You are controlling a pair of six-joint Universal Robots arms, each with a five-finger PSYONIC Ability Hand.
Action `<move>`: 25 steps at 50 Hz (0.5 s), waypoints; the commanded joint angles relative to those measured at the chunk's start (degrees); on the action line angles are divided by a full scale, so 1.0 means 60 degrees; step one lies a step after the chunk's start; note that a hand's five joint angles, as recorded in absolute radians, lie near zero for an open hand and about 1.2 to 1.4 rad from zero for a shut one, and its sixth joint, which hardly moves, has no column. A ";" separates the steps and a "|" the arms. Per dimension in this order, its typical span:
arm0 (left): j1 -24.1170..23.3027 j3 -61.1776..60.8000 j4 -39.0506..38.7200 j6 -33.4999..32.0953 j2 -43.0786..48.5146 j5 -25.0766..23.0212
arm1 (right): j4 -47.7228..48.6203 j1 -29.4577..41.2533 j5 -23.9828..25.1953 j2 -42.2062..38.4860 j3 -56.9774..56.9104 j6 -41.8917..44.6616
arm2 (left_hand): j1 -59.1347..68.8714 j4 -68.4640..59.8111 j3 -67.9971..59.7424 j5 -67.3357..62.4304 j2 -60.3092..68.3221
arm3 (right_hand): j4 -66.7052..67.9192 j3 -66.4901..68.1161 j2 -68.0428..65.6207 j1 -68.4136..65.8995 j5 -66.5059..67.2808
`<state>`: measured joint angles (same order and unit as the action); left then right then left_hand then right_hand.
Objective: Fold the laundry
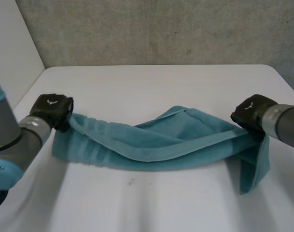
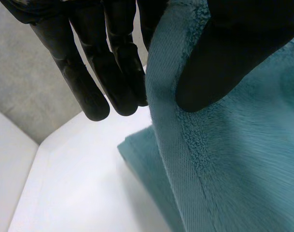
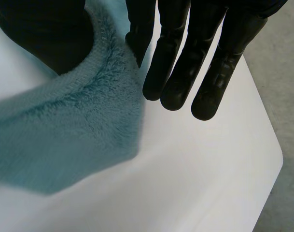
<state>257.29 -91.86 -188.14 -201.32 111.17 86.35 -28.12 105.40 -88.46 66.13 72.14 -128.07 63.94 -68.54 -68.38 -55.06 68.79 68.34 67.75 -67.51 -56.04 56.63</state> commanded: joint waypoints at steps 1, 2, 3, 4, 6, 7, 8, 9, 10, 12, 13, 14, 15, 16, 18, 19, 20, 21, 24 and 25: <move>-0.0269 0.3586 -0.0986 -0.0372 0.1188 0.0227 | 0.2088 0.0259 -0.1045 -0.1586 -0.3138 -0.0129 | 0.2676 -0.1909 -0.1936 -0.2491 0.1868 | 0.1943 0.2041 -0.2081 -0.3994 0.2229; -0.0269 0.4041 -0.1161 -0.0372 0.1232 0.0286 | 0.2383 0.0332 -0.1149 -0.1631 -0.3596 -0.0130 | 0.2676 -0.1909 -0.1936 -0.2491 0.1868 | 0.1943 0.2041 -0.2081 -0.3994 0.2229; -0.0269 0.4451 -0.1395 -0.0401 0.1247 0.0330 | 0.2691 0.0406 -0.1252 -0.1646 -0.4021 -0.0144 | 0.2676 -0.1909 -0.1936 -0.2491 0.1868 | 0.1943 0.2041 -0.2081 -0.3994 0.2229; -0.0298 0.5239 -0.1978 -0.0430 0.1232 0.0504 | 0.3013 0.0464 -0.1311 -0.1646 -0.4402 -0.0144 | 0.2676 -0.1909 -0.1936 -0.2491 0.1868 | 0.1943 0.2041 -0.2081 -0.3994 0.2229; -0.0284 0.5859 -0.2639 -0.0416 0.1188 0.0739 | 0.4067 0.0597 -0.1312 -0.1617 -0.5224 -0.0188 | 0.2676 -0.1909 -0.1936 -0.2491 0.1868 | 0.1943 0.2041 -0.2081 -0.3994 0.2229; -0.0284 0.6079 -0.2962 -0.0416 0.1130 0.0857 | 0.4448 0.0611 -0.1297 -0.1530 -0.5371 -0.0217 | 0.2676 -0.1909 -0.1936 -0.2491 0.1868 | 0.1943 0.2041 -0.2081 -0.3994 0.2229; -0.0284 0.6386 -0.3502 -0.0430 0.0941 0.1104 | 0.5090 0.0626 -0.1282 -0.1225 -0.5387 -0.0290 | 0.2676 -0.1909 -0.1936 -0.2491 0.1868 | 0.1943 0.2041 -0.2081 -0.3994 0.2229; -0.0284 0.6476 -0.3724 -0.0416 0.0823 0.1208 | 0.5096 0.0626 -0.1282 -0.1222 -0.5388 -0.0291 | 0.2676 -0.1909 -0.1936 -0.2491 0.1868 | 0.1943 0.2041 -0.2081 -0.3994 0.2229; -0.0284 0.6477 -0.3727 -0.0416 0.0822 0.1209 | 0.5357 0.0626 -0.1267 -0.0975 -0.5330 -0.0349 | 0.2676 -0.1909 -0.1936 -0.2491 0.1868 | 0.1943 0.2041 -0.2081 -0.3994 0.2229; -0.0284 0.6492 -0.4048 -0.0358 0.0487 0.1384 | 0.5755 0.0655 -0.1121 -0.0123 -0.4846 -0.0423 | 0.2676 -0.1909 -0.1936 -0.2491 0.1868 | 0.1943 0.2041 -0.2081 -0.3994 0.2229; -0.0284 0.6434 -0.4049 -0.0328 0.0384 0.1400 | 0.5741 0.0641 -0.1005 0.0124 -0.4584 -0.0423 | 0.2676 -0.1909 -0.1936 -0.2491 0.1868 | 0.1943 0.2041 -0.2081 -0.3994 0.2229; -0.0284 0.6433 -0.4049 -0.0328 0.0382 0.1400 | 0.5741 0.0641 -0.1004 0.0126 -0.4582 -0.0423 | 0.2676 -0.1909 -0.1936 -0.2491 0.1868 | 0.1943 0.2041 -0.2081 -0.3994 0.2229; -0.0284 0.6201 -0.3991 -0.0314 0.0252 0.1385 | 0.5465 0.0626 -0.0279 0.0851 -0.3378 -0.0437 | 0.2676 -0.1909 -0.1936 -0.2491 0.1868 | 0.1943 0.2041 -0.2081 -0.3994 0.2229; -0.0269 0.5793 -0.3947 -0.0270 0.0106 0.1385 | 0.5332 0.0626 -0.0025 0.0960 -0.3004 -0.0423 | 0.2676 -0.1909 -0.1936 -0.2491 0.1868 | 0.1943 0.2041 -0.2081 -0.3994 0.2229; -0.0240 0.4959 -0.3917 -0.0168 -0.0129 0.1356 | 0.5155 0.0611 0.0227 0.1034 -0.2692 -0.0423 | 0.2676 -0.1909 -0.1936 -0.2491 0.1868 | 0.1943 0.2041 -0.2081 -0.3994 0.2229; -0.0240 0.4635 -0.3917 -0.0123 -0.0188 0.1356 | 0.4444 0.0510 0.0865 0.1049 -0.1924 -0.0394 | 0.2676 -0.1909 -0.1936 -0.2491 0.1868 | 0.1943 0.2041 -0.2081 -0.3994 0.2229; -0.0211 0.4080 -0.3903 -0.0050 -0.0261 0.1356 | 0.4133 0.0494 0.1060 0.1049 -0.1684 -0.0364 | 0.2676 -0.1909 -0.1936 -0.2491 0.1868 | 0.1943 0.2041 -0.2081 -0.3994 0.2229; -0.0196 0.3741 -0.3888 -0.0021 -0.0306 0.1356 | 0.3811 0.0494 0.1250 0.1020 -0.1478 -0.0350 | 0.2676 -0.1909 -0.1936 -0.2491 0.1868 | 0.1943 0.2041 -0.2081 -0.3994 0.2229; -0.0167 0.2836 -0.3888 0.0052 -0.0321 0.1341 | 0.2539 0.0349 0.1836 0.0961 -0.0732 -0.0204 | 0.2676 -0.1909 -0.1936 -0.2491 0.1868 | 0.1943 0.2041 -0.2081 -0.3994 0.2229; -0.0138 0.2220 -0.3888 0.0096 -0.0335 0.1327 | 0.2214 0.0304 0.1896 0.0932 -0.0541 -0.0087 | 0.2676 -0.1909 -0.1936 -0.2491 0.1868 | 0.1943 0.2041 -0.2081 -0.3994 0.2229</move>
<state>255.93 -63.87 -212.22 -202.06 110.29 94.74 -0.56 108.70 -84.66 71.88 58.26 -130.41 63.97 -68.56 -68.45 -55.06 68.84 68.35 68.01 -67.53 -56.04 57.00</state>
